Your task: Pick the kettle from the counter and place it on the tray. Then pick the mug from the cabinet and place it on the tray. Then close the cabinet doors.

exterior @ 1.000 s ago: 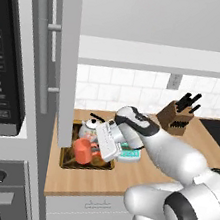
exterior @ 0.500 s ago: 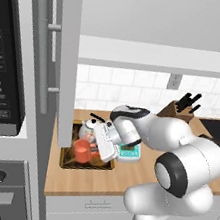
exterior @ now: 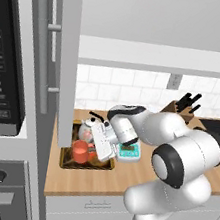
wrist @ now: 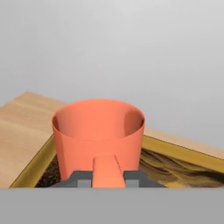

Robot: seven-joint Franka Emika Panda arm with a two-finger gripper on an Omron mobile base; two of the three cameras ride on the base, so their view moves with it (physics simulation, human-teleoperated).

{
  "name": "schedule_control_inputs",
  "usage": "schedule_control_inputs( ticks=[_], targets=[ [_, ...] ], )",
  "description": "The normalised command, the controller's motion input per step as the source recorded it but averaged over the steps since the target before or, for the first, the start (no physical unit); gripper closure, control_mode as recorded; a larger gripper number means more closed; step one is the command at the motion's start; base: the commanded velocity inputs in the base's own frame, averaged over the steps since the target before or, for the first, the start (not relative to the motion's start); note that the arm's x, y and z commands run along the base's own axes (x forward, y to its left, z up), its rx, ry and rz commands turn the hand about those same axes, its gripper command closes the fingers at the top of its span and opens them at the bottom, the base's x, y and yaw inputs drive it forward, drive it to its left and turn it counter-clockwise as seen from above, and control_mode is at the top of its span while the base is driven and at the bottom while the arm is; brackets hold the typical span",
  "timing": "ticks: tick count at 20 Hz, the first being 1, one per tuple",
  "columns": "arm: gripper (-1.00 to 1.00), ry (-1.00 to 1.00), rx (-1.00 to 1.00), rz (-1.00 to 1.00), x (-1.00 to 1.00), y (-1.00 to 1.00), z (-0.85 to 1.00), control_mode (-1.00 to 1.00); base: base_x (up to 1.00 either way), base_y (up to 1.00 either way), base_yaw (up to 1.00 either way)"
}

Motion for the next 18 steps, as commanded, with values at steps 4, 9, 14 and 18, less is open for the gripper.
schedule_control_inputs(
  ticks=[4, 9, 14, 18],
  targets=[
    [1.0, 0.0, 0.0, 0.0, 0.04, 0.0, -0.24, -1.0, 0.0, 0.0, 0.0],
    [-1.0, -0.01, 0.0, 0.0, -0.12, 0.0, -0.25, -1.0, 0.0, 0.0, 0.0],
    [-1.0, 0.0, 0.03, 0.0, -0.22, -0.06, -0.08, -1.0, 0.0, 0.0, 0.0],
    [-1.0, 0.0, 0.09, -0.07, -0.39, -0.11, 0.19, -1.0, 0.0, 0.0, 0.0]
  ],
)
